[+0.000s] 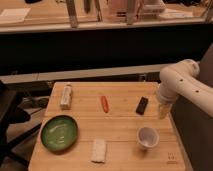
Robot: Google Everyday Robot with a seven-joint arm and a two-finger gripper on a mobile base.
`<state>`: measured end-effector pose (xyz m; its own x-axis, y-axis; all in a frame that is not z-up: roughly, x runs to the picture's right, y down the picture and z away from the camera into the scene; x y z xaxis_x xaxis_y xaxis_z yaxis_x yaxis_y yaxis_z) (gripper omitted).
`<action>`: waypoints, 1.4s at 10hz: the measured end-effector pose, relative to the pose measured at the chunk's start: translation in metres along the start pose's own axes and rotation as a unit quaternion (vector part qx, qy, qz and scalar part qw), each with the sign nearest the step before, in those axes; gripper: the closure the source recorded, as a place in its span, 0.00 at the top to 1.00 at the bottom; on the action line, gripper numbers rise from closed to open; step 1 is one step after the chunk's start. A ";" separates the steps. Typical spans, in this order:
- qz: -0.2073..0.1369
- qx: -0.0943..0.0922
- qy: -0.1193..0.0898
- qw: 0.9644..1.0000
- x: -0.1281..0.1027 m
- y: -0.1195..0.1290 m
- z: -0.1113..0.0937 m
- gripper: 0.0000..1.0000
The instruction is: Place the eraser on the white sponge
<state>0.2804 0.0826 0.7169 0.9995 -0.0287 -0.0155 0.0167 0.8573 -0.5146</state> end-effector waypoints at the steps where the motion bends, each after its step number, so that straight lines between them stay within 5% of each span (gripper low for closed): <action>1: -0.005 0.002 0.000 1.000 0.000 -0.003 0.002 0.80; 14: -0.097 0.026 -0.011 0.995 -0.001 -0.054 0.048 0.80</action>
<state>0.2794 0.0610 0.7857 0.9775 -0.1864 0.0986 0.2109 0.8619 -0.4612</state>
